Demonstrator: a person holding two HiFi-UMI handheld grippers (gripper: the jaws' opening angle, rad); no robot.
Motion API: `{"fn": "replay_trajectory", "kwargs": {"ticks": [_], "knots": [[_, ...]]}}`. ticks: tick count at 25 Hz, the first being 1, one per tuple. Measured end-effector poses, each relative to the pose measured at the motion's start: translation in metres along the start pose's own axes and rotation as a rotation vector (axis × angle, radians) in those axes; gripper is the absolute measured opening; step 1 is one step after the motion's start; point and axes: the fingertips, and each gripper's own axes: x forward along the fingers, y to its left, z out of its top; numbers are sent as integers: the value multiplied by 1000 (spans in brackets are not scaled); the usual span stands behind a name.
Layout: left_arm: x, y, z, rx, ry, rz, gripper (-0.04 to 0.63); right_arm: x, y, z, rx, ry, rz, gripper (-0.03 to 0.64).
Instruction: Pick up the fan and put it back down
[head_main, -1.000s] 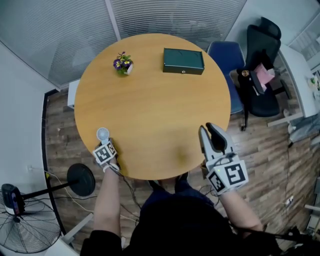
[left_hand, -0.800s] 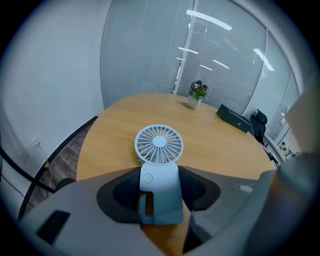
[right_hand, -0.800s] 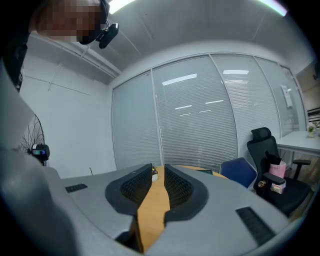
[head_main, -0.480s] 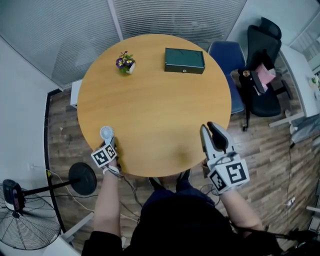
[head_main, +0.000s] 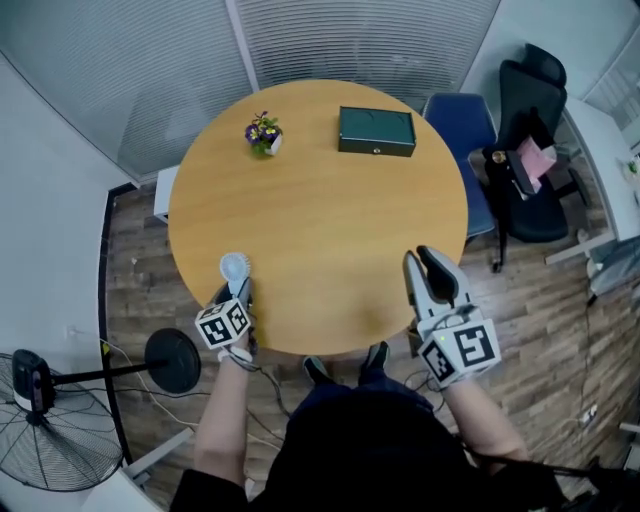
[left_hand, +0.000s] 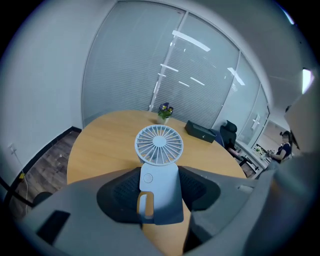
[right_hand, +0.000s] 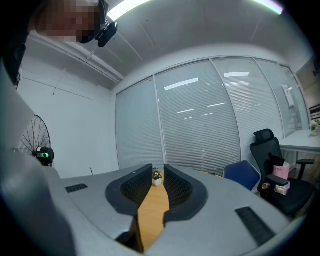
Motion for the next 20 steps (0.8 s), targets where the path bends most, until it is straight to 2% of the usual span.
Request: {"fn": "replay_trajectory", "kwargs": {"ticks": [13,20], "knots": [[-42,-75,28,189,-82,-110,214,-1,10,5,19,-23,35,74],[-67,-133,52,268,-162,-182,215,-11,0,6,31,-31,32,72]]}}
